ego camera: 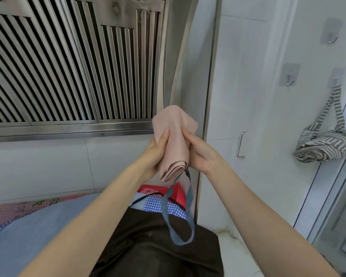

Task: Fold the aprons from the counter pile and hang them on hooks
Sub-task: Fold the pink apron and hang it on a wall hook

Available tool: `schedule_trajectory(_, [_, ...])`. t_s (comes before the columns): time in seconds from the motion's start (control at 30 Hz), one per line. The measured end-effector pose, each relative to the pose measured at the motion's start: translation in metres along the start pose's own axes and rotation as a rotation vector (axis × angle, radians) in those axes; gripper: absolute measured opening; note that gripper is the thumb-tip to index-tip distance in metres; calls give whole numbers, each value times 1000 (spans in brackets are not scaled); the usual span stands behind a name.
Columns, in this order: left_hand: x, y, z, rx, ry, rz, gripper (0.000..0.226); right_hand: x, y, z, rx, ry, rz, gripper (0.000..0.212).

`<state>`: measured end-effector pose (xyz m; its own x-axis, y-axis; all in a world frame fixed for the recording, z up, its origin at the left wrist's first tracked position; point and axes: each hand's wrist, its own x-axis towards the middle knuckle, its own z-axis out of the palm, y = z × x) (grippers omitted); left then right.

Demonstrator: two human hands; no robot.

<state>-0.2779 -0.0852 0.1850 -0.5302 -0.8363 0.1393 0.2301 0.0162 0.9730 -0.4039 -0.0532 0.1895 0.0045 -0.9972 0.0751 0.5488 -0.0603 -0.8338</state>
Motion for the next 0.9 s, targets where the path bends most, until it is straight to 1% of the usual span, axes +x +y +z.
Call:
schedule_trajectory(0.1, [3, -2, 4, 364, 88, -80, 65, 4, 6, 3, 3, 76, -28, 31])
schedule_trajectory(0.13, [6, -1, 4, 459, 96, -91, 68, 5, 6, 4, -5, 103, -52, 26])
schedule_trajectory(0.17, [7, 2, 4, 490, 74, -108, 69, 5, 5, 6, -36, 122, -77, 23])
schedule_trajectory(0.2, [6, 7, 3, 456, 43, -128, 69, 5, 4, 7, -91, 137, -101, 23])
schedule_trajectory(0.27, [4, 18, 0, 194, -53, -178, 68, 4, 0, 7, -250, 174, -149, 17])
schedule_trajectory(0.3, [6, 21, -3, 97, -88, -172, 63, 4, -2, 7, -359, 215, -188, 13])
schedule_trajectory(0.33, [4, 24, -4, 27, -109, -151, 52, 4, -4, 6, -496, 281, -248, 11])
schedule_trajectory(0.4, [3, 21, -7, 5, -30, -129, 15, 5, -6, 5, -730, 414, -379, 12])
schedule_trajectory(0.43, [4, 20, -10, -1, 21, -131, 9, 5, -7, 4, -760, 429, -403, 14])
schedule_trajectory(0.47, [3, 20, -12, -22, 57, -156, 9, 3, -8, 4, -725, 403, -381, 16])
schedule_trajectory(0.53, [8, 22, -22, -94, 93, -182, 8, -4, -10, 0, -689, 265, -252, 16])
schedule_trajectory(0.6, [12, 26, -32, -123, 134, -206, 7, -15, -14, -4, -852, 142, -135, 19])
schedule_trajectory(0.63, [14, 27, -36, -101, 156, -218, 8, -18, -16, -6, -932, 103, -107, 16])
schedule_trajectory(0.7, [15, 29, -42, -56, 170, -237, 8, -22, -19, -9, -997, 64, -74, 13])
schedule_trajectory(0.8, [15, 29, -47, -27, 167, -286, 13, -24, -26, -10, -923, -16, 29, 10])
schedule_trajectory(0.9, [9, 30, -53, -12, 104, -299, 18, -23, -36, -11, -1049, -8, 37, 13])
